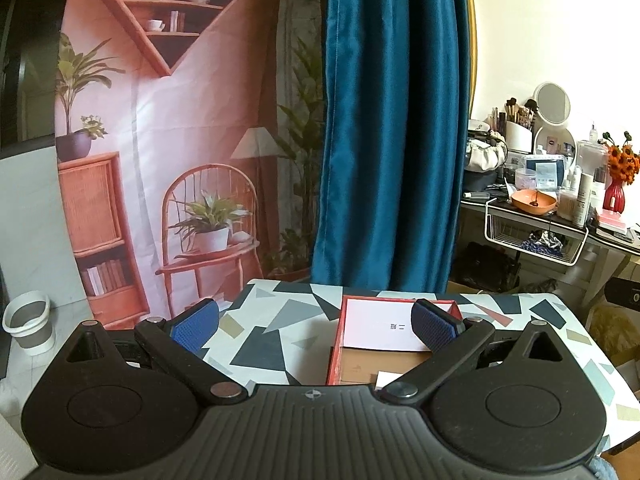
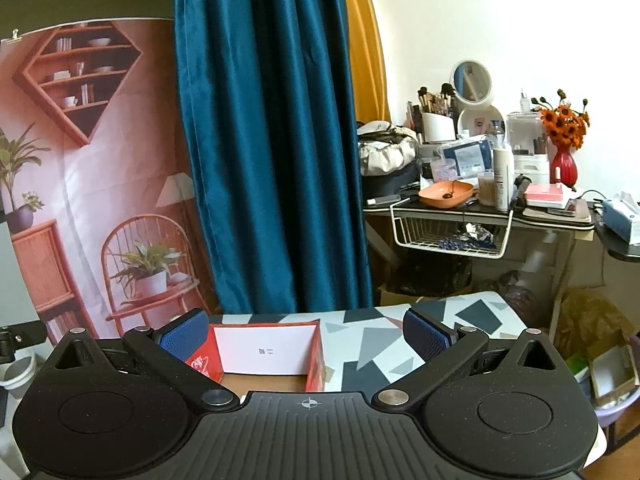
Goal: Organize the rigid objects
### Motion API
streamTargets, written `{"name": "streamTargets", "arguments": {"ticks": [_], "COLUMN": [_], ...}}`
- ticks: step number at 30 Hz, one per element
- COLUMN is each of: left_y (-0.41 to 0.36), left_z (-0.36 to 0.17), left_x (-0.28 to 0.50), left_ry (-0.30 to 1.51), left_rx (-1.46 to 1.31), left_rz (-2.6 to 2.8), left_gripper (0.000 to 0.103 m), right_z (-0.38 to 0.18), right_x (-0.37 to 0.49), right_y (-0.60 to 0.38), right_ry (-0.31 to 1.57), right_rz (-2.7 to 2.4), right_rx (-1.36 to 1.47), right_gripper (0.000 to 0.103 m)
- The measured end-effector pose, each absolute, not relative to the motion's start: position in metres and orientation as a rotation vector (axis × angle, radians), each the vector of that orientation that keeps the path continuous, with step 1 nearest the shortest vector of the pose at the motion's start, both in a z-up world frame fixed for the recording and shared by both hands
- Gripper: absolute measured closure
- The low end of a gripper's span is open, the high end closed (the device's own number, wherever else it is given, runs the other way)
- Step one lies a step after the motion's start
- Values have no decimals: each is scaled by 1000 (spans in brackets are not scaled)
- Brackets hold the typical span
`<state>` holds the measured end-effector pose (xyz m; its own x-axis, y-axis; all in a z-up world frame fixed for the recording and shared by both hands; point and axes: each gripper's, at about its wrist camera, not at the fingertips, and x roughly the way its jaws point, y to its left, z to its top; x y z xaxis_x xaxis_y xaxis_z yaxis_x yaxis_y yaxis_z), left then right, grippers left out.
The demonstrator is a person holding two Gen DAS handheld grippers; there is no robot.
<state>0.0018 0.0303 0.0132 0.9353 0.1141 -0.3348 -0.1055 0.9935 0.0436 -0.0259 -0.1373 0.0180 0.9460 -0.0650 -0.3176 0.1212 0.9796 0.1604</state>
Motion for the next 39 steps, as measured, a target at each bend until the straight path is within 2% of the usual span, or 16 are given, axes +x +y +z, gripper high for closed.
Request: {"name": "streamTargets", "arguments": {"ticks": [39], "left_y": [32], "left_z": [11], "left_x": [-1], "left_ry": [340], "left_rx": [29], "left_rz": [127], "left_gripper": [0], "right_z": [8], "right_x": [-22], "right_y": [-141], "right_ry": [345], "right_rz": [-116], "right_rx": [164], "right_gripper": [0]}}
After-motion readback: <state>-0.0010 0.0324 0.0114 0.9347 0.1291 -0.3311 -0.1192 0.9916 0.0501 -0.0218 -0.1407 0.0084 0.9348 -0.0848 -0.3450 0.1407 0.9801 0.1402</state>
